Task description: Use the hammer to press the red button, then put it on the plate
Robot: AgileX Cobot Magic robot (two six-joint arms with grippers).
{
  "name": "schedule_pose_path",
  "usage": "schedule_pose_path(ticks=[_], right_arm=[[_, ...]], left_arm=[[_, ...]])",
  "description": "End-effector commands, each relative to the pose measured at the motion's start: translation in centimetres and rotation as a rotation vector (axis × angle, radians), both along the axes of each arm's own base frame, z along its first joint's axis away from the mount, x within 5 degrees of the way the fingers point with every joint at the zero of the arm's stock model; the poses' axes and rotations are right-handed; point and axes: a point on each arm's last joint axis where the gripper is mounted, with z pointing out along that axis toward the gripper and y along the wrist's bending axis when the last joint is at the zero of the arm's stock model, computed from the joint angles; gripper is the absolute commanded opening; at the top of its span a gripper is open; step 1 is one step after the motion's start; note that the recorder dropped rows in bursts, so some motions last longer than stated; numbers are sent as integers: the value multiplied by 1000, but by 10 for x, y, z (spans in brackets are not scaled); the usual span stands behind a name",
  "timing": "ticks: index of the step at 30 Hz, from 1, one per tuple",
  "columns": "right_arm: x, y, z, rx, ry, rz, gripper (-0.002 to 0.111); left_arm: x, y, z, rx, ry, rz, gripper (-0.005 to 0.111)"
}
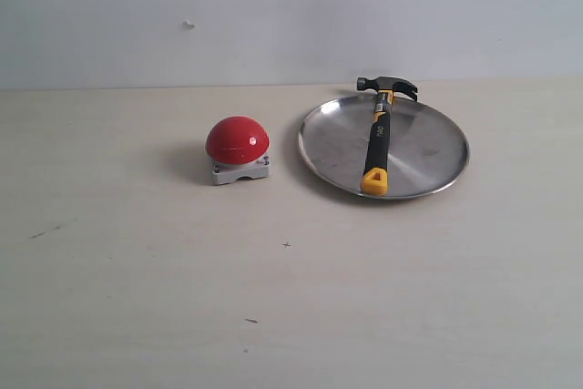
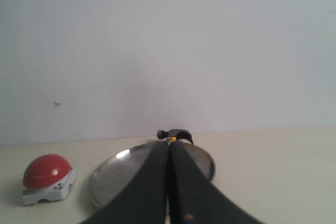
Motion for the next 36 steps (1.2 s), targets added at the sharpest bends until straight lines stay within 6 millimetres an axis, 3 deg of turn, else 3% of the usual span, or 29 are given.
schedule_pose_path(ticks=[1, 4, 7, 10, 36], right_arm=[[0, -8, -1, 57, 4, -82, 0], [1, -10, -7, 64, 69, -105, 0], [1, -8, -7, -73, 60, -89, 0], [1, -7, -7, -101, 56, -81, 0], [1, -7, -7, -85, 58, -81, 0]], left_arm=[[0, 0, -1, 2, -3, 3, 0], [0, 0, -1, 2, -3, 3, 0], [0, 0, -1, 2, -3, 3, 0], [0, 0, -1, 2, -3, 3, 0], [0, 0, -1, 2, -3, 3, 0]])
